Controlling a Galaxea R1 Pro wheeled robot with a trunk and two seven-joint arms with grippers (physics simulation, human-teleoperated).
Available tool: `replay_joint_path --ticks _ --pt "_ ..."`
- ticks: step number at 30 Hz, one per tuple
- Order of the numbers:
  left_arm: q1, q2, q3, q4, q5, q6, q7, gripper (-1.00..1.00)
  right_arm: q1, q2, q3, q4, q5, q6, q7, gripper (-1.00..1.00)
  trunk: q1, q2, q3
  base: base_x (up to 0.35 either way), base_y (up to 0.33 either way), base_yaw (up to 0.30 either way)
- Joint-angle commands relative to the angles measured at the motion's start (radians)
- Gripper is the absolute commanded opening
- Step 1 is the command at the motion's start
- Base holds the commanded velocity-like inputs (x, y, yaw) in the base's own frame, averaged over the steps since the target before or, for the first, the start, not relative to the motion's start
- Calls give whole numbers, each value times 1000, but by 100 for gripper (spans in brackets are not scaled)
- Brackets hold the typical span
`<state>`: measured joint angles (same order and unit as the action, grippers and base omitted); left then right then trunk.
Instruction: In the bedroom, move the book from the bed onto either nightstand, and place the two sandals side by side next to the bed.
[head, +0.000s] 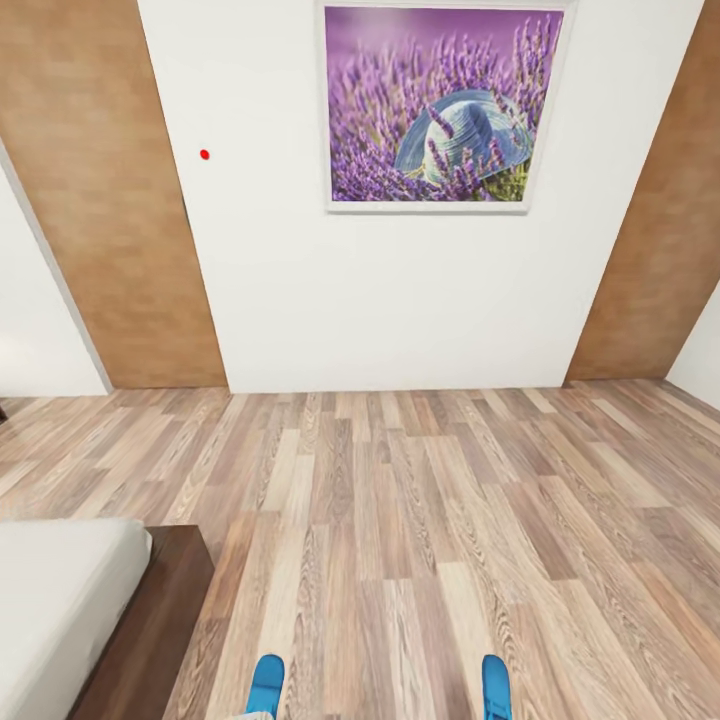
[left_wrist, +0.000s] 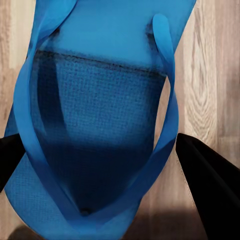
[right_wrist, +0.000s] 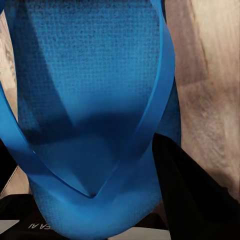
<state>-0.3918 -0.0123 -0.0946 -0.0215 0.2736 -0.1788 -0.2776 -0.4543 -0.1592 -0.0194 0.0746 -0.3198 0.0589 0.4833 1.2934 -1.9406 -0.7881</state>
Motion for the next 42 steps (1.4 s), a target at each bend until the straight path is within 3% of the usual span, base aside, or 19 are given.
replay_joint_path --ticks 1,42 --pt "-1 0 -8 2 10 -4 -3 -100 -1 0 -2 2 -10 6 5 -100 0 0 -1 320 0 0" --pt "-1 0 -8 2 10 -4 -3 -100 -1 0 -2 2 -10 6 4 -100 0 0 -1 321 0 0"
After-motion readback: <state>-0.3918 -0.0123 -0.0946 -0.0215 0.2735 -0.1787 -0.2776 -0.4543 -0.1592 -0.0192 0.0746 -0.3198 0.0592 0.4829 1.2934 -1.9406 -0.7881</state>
